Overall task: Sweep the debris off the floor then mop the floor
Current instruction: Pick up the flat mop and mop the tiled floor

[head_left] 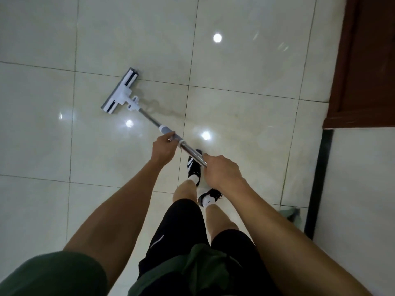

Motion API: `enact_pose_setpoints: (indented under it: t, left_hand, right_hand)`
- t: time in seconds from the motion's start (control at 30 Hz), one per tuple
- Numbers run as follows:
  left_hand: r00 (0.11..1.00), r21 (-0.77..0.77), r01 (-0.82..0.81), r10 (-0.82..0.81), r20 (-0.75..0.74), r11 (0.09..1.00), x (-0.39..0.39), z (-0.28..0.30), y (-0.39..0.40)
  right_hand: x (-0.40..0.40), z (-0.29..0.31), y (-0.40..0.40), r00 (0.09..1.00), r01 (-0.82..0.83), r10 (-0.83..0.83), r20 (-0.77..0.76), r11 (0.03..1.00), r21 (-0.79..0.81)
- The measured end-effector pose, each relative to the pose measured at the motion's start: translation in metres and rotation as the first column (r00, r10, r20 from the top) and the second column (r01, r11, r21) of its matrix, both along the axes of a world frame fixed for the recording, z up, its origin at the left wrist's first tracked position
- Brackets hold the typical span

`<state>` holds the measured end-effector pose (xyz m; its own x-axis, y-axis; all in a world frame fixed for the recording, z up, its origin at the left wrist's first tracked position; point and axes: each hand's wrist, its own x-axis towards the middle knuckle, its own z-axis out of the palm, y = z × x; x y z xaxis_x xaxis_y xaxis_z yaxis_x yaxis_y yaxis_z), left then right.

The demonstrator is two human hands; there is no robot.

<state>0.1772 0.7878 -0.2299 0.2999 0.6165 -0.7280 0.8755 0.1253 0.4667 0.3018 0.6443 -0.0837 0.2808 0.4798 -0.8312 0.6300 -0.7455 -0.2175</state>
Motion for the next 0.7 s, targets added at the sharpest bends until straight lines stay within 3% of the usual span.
enact_pose_setpoints:
  t: [0.07,0.17,0.33,0.7]
  left_hand:
    - [0.976,0.070,0.218,-0.217,-0.025,0.973,-0.005,0.000,0.012]
    - [0.886,0.234,0.463,-0.455,-0.088,0.855,0.000,-0.004,0.026]
    - [0.684,0.248,0.722,-0.719,-0.121,0.645,0.046,0.000,0.020]
    - [0.546,0.332,0.808,-0.831,-0.112,0.486,0.097,0.012,-0.096]
  right_hand:
    - [0.004,0.004,0.003,0.999,0.023,-0.023,0.028,1.000,-0.003]
    - [0.013,0.011,0.006,0.997,0.040,-0.040,0.064,0.999,0.003]
    - [0.031,0.017,0.004,0.995,0.071,-0.073,0.063,0.997,0.031]
    - [0.071,0.021,-0.121,0.972,0.141,-0.153,0.176,0.987,0.081]
